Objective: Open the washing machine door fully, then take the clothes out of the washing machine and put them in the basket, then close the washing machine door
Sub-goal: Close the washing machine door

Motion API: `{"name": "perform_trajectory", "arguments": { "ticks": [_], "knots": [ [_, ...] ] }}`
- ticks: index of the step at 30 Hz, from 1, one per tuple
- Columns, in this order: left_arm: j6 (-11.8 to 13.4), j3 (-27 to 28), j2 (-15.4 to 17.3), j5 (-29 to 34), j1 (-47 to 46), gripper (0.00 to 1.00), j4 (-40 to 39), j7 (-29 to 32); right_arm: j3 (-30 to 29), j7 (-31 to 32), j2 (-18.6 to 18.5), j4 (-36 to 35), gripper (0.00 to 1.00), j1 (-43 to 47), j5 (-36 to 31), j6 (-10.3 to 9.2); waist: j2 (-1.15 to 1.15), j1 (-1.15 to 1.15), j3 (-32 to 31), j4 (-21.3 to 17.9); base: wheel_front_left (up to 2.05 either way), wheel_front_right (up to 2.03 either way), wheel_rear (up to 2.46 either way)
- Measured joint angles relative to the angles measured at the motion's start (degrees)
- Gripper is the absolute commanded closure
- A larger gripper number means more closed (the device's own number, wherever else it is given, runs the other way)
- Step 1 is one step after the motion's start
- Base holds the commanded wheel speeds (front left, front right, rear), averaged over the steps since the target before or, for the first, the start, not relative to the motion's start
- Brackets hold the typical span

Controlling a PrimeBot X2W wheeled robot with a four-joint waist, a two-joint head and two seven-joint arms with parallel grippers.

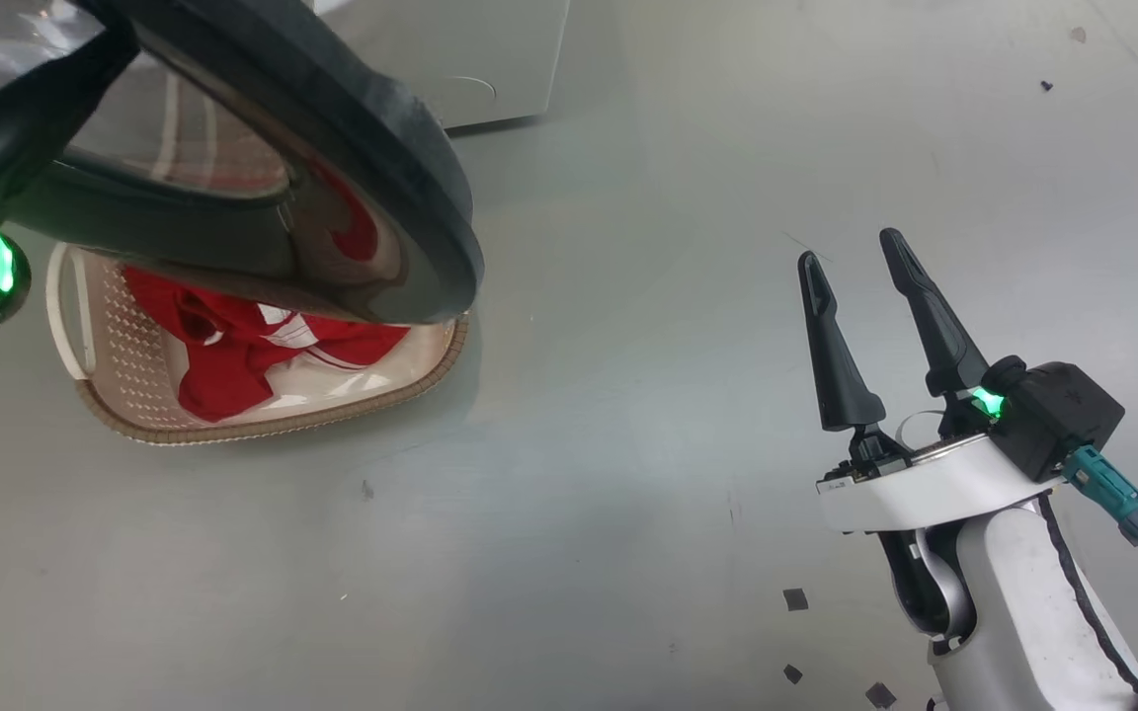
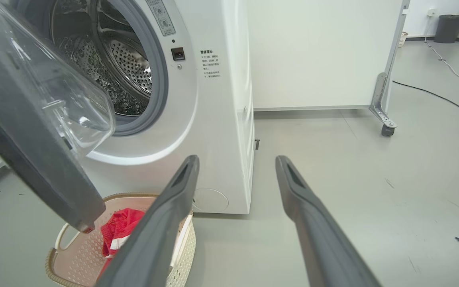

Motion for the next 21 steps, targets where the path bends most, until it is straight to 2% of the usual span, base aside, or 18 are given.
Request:
{"name": "perform_trajectory", "arguments": {
  "ticks": [7,21],
  "knots": [
    [1.8,0.1,0.0,0.9,-5.7,1.0,2.6,-1.4,1.3,0.0,0.1,-0.3,0.0,-1.5,1.2,-0.12,0.0,0.0,2.4,-2.2,0.0,0.0,0.0],
    [2.5,-0.5,-0.9,3.9,-14.0,1.0,10.6,-5.4,1.6,0.0,0.2,-0.5,0.0,-3.0,2.5,-1.03,0.0,0.0,5.1,-5.8,0.0,0.0,0.0]
  ]
}}
